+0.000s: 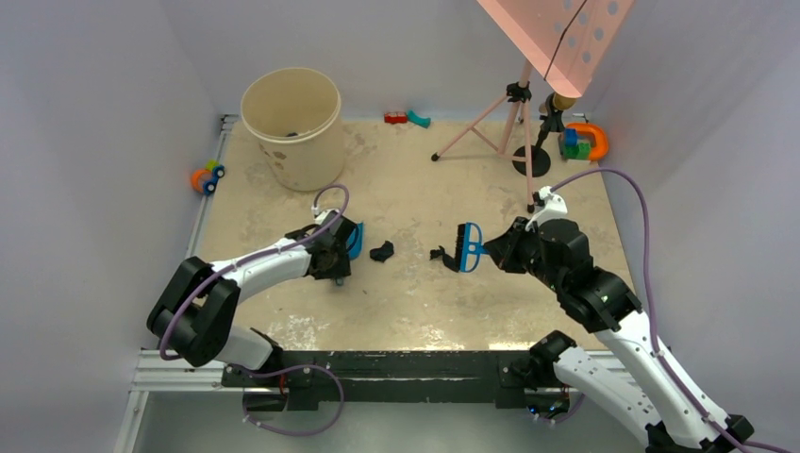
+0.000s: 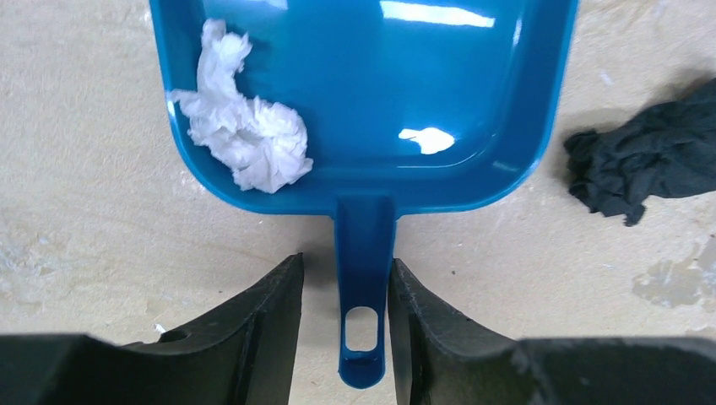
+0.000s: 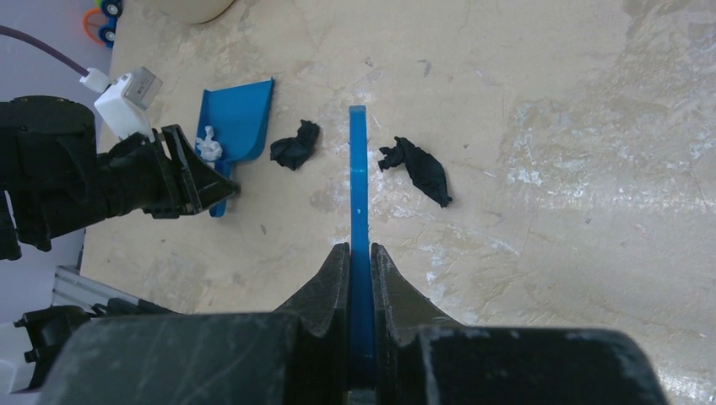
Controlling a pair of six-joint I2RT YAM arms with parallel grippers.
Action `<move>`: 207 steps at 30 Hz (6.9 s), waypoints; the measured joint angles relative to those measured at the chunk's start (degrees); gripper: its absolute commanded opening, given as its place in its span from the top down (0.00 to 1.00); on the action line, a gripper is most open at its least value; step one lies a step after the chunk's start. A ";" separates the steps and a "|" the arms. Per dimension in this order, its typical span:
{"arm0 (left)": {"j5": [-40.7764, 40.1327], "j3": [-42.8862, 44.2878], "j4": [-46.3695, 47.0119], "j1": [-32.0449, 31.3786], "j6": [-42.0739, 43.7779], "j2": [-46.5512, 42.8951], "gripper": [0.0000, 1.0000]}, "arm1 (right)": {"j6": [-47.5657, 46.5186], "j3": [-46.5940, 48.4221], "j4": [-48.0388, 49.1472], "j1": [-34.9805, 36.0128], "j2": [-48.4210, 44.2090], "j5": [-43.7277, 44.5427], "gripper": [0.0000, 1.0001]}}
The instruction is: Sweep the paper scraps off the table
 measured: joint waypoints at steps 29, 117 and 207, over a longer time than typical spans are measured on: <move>3.89 4.48 -9.51 -1.03 4.20 -8.63 0.90 | -0.98 0.13 0.59 0.00 5.79 -1.44 1.00; 12.48 19.80 -17.73 -21.51 19.37 14.05 0.95 | -25.35 24.24 -4.15 8.39 43.60 -2.54 1.00; 50.47 91.32 -42.42 24.70 7.72 28.33 0.94 | -10.49 3.50 -2.71 -6.73 3.87 -2.56 1.00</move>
